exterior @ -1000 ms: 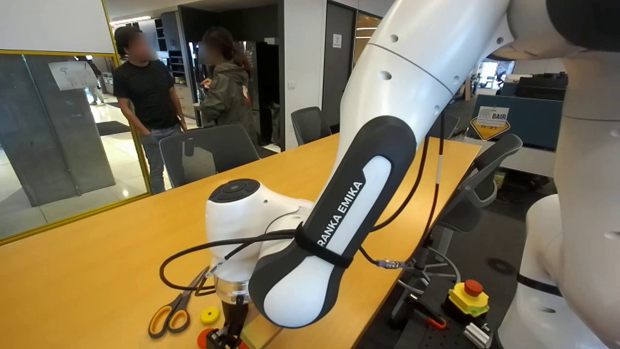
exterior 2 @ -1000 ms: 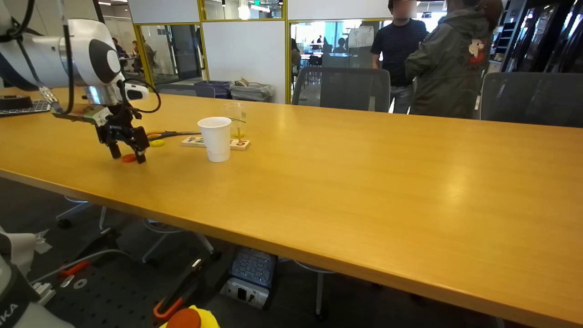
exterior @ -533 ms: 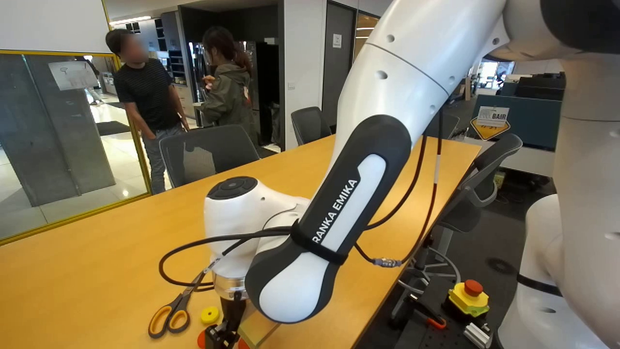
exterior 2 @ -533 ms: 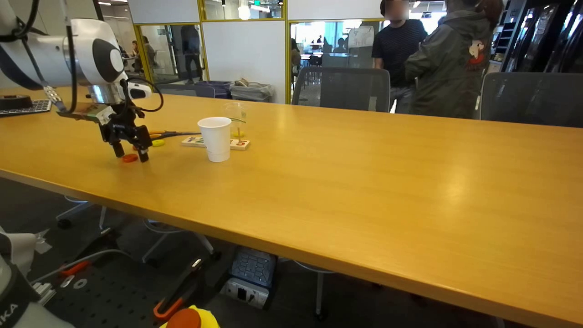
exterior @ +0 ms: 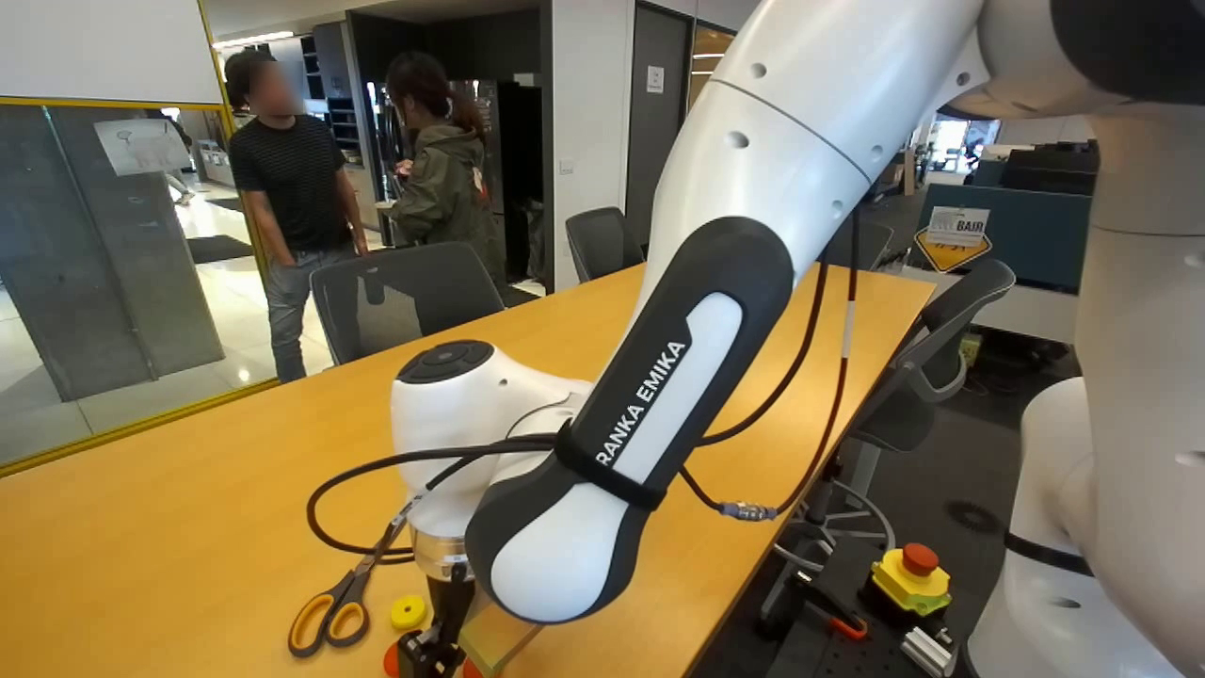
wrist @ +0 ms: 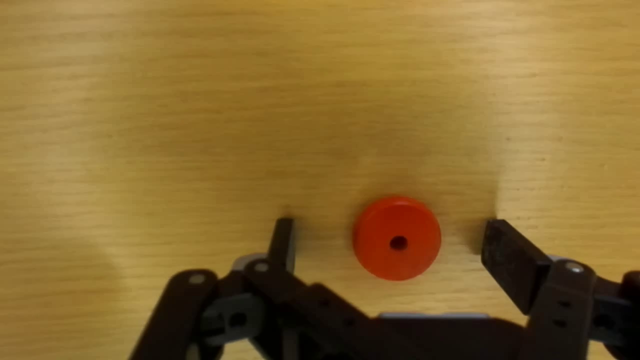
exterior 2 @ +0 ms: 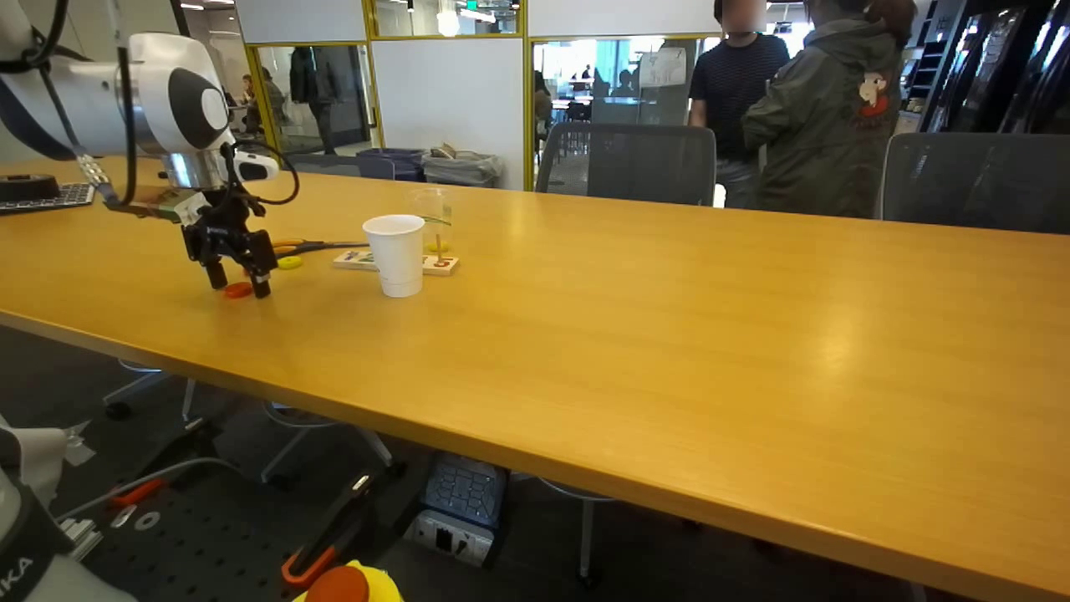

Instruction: Pick up the orange and yellow objects from the table and put them in the two cups

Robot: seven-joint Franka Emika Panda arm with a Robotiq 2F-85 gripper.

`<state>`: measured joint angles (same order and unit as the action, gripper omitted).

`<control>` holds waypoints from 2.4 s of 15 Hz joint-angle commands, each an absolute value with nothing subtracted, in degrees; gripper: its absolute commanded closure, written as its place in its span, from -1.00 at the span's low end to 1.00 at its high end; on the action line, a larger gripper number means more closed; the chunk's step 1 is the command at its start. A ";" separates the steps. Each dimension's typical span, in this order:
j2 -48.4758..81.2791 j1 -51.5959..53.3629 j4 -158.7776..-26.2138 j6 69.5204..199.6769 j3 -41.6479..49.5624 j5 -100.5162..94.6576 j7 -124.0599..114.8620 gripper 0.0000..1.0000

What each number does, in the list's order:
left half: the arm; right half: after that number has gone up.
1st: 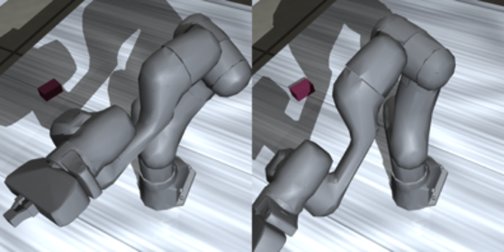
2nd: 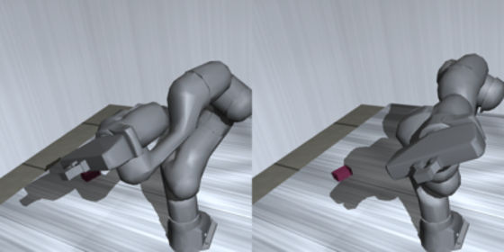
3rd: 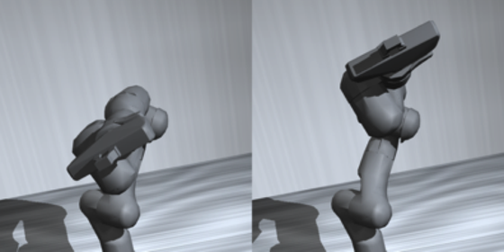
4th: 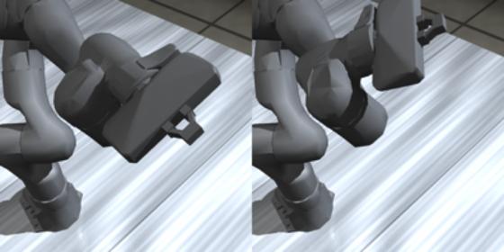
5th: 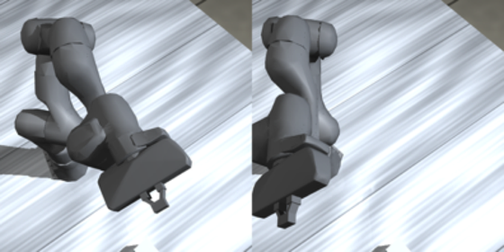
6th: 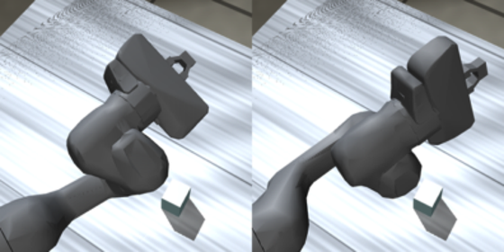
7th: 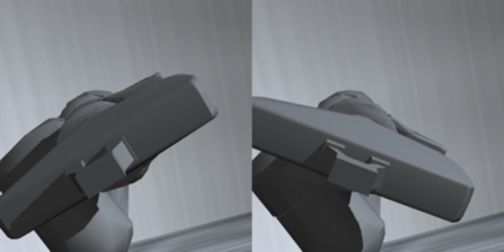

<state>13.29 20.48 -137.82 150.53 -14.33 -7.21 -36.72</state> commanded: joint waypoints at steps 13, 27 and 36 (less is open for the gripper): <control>11.55 19.97 -132.31 143.88 -12.85 -4.87 -31.69 0.52; 6.82 12.35 -122.83 130.27 -5.10 -18.15 -25.03 0.53; 5.81 10.03 -120.24 125.05 -4.19 -24.14 -25.61 0.52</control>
<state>6.58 10.25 -121.86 129.25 -4.33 -22.05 -25.26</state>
